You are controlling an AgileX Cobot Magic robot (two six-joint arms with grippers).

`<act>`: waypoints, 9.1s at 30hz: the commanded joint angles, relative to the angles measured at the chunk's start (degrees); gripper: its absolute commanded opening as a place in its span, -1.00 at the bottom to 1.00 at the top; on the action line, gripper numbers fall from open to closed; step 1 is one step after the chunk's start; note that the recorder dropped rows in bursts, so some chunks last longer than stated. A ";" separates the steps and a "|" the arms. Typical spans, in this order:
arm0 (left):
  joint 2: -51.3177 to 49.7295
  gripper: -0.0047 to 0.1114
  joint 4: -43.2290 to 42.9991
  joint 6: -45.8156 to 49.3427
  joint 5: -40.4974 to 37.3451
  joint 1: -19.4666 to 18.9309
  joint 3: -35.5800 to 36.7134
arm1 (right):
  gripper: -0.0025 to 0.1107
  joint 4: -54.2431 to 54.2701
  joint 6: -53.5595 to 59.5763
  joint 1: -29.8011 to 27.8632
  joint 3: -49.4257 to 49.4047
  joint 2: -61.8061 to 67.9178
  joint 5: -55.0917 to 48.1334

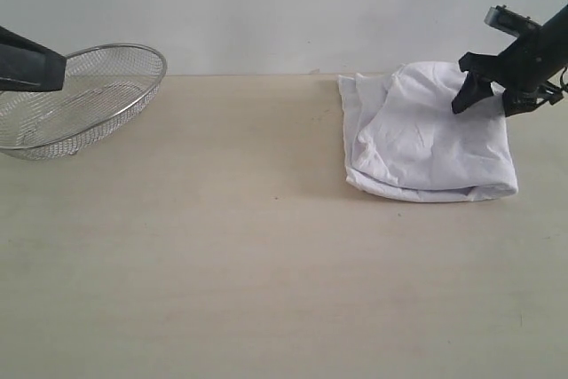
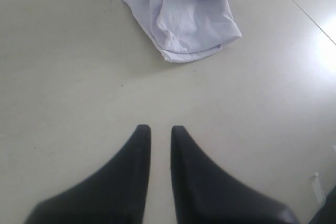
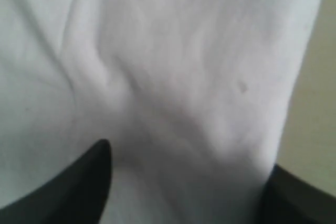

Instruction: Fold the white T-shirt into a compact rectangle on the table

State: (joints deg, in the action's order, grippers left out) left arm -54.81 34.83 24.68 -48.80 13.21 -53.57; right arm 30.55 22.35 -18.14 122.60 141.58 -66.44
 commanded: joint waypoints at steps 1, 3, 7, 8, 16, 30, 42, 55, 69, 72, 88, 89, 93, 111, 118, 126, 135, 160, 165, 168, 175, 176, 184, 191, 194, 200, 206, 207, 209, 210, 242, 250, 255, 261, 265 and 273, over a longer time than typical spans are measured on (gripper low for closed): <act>0.47 -0.68 0.03 0.25 0.45 0.34 0.23 | 0.26 -3.90 -3.98 0.02 0.38 -0.42 2.39; 0.47 -0.68 0.03 0.41 0.45 0.34 0.23 | 0.23 -6.90 -7.37 0.02 0.38 -1.04 3.08; 0.47 -0.68 0.03 0.67 0.45 0.34 0.23 | 0.23 -7.14 -7.42 0.02 0.38 -3.58 3.51; 0.47 -0.68 0.03 0.67 0.45 0.34 0.23 | 0.23 -7.14 -7.42 0.02 0.38 -4.00 3.64; 0.47 -0.68 0.03 0.74 0.55 0.34 0.23 | 0.22 -6.77 -9.76 0.02 0.38 -6.58 4.03; 0.47 -0.68 0.03 0.75 2.14 0.34 0.23 | -0.96 -5.37 -14.04 0.55 -3.91 -13.96 1.29; 0.47 -0.68 0.33 0.48 3.34 0.34 0.23 | -0.96 -4.79 -12.13 7.82 -40.86 -37.56 24.45; 0.47 -0.68 0.69 0.48 3.58 0.34 0.23 | -0.96 -0.41 -10.86 24.07 -81.04 -65.44 46.99; 0.47 -0.68 3.81 0.37 3.83 0.34 0.23 | -0.96 3.66 -13.50 45.32 -105.10 -81.44 69.11; 0.47 -0.68 3.92 0.37 3.00 0.34 0.23 | -0.96 3.66 -14.90 49.45 -108.61 -83.69 73.65; 0.47 -0.68 3.92 0.37 2.11 0.34 0.23 | -0.96 3.66 -15.44 53.56 -112.95 -84.84 73.45; 0.47 -0.68 3.92 0.37 2.11 0.34 0.23 | -0.96 3.66 -15.44 53.56 -112.95 -84.84 73.45; 0.47 -0.68 3.92 0.37 2.11 0.34 0.23 | -0.96 3.66 -15.44 53.56 -112.95 -84.84 73.58; 23.94 -0.68 -0.16 2.26 40.04 -0.31 14.76 | -0.96 3.66 -15.44 53.56 -112.95 -84.84 73.68; 38.65 -0.68 -0.16 4.63 54.56 -5.28 31.11 | -0.96 3.66 -15.44 53.56 -112.95 -84.84 73.68; 48.82 -0.68 -0.16 7.76 60.39 -6.29 43.66 | -0.96 3.66 -15.44 53.56 -112.95 -84.84 73.68; 54.81 -0.68 0.47 7.91 61.63 -6.29 51.84 | -0.96 3.66 -15.44 53.56 -112.95 -84.84 73.68; 54.81 -0.68 -32.97 -28.87 31.79 -6.29 53.57 | -0.96 3.66 -15.44 53.56 -112.95 -84.84 74.27; 54.81 -0.68 -32.97 -29.04 31.79 -6.29 53.57 | -0.96 3.66 -15.44 53.56 -112.95 -84.84 74.27; 54.81 -0.68 -32.97 -29.04 31.79 -6.29 53.57 | -0.96 3.66 -15.44 53.56 -112.95 -84.84 74.27; 54.81 -0.68 -32.97 -29.04 31.79 -6.29 53.57 | -0.96 3.66 -15.44 53.56 -112.95 -84.84 74.27; 54.81 -0.68 -32.97 -29.04 31.79 -6.29 53.57 | -0.96 3.66 -15.44 53.56 -112.95 -84.84 74.27; 54.81 -0.68 -32.97 -29.04 31.79 -6.29 53.57 | -0.96 3.11 -9.63 47.49 -112.95 -96.60 69.26; 54.81 -0.68 -32.97 -29.04 31.79 -6.29 53.57 | -0.96 3.11 -1.39 32.46 -112.95 -120.82 59.69; 54.81 -0.68 -32.97 -29.04 31.79 -6.29 53.57 | -0.96 3.00 0.68 27.40 -112.95 -127.91 56.92; 54.81 -0.68 -32.97 -29.04 31.79 -6.29 53.57 | -0.96 3.15 0.58 23.22 -113.50 -133.85 55.09; 54.81 -0.68 -32.97 -29.04 31.79 -6.29 53.57 | -0.96 4.58 -0.40 23.32 -118.99 -134.84 59.32; 54.81 -0.68 -32.97 -29.04 31.79 -6.29 53.57 | -0.96 4.89 -0.59 23.32 -119.81 -134.84 60.72; 54.81 -0.68 -32.97 -29.04 31.79 -6.29 53.57 | -0.96 4.90 -2.00 23.32 -121.44 -134.84 63.27; 54.81 -0.68 -32.97 -29.04 31.79 -6.29 53.57 | -0.96 4.90 -2.83 23.32 -121.98 -134.84 63.42; 54.81 -0.68 -32.97 -29.04 31.79 -6.29 53.57 | -0.96 -25.74 -25.19 23.32 -122.60 -136.66 47.83; 54.81 -0.68 -32.97 -29.04 31.79 -6.29 53.57 | -0.96 -25.74 -25.19 23.32 -122.60 -141.58 46.97; 54.81 -0.68 -32.97 -29.04 31.79 -6.29 53.57 | -0.96 -25.45 -25.19 23.32 -122.60 -141.58 46.97; 54.81 -0.68 -32.97 -29.04 31.79 -6.29 53.57 | -0.96 -25.31 -25.19 23.32 -122.60 -141.58 46.97; 54.81 -0.68 -32.97 -29.04 31.79 -6.29 53.57 | -0.96 -25.31 -25.19 23.32 -122.60 -141.58 46.97; 54.81 -0.68 -32.97 -29.04 31.79 -6.29 53.57 | -0.96 -25.31 -25.19 23.32 -122.60 -141.58 46.97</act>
State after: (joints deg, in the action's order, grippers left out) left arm -0.17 2.04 -3.88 -16.90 7.11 -0.21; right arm 5.39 -3.10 5.34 0.00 0.23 -19.61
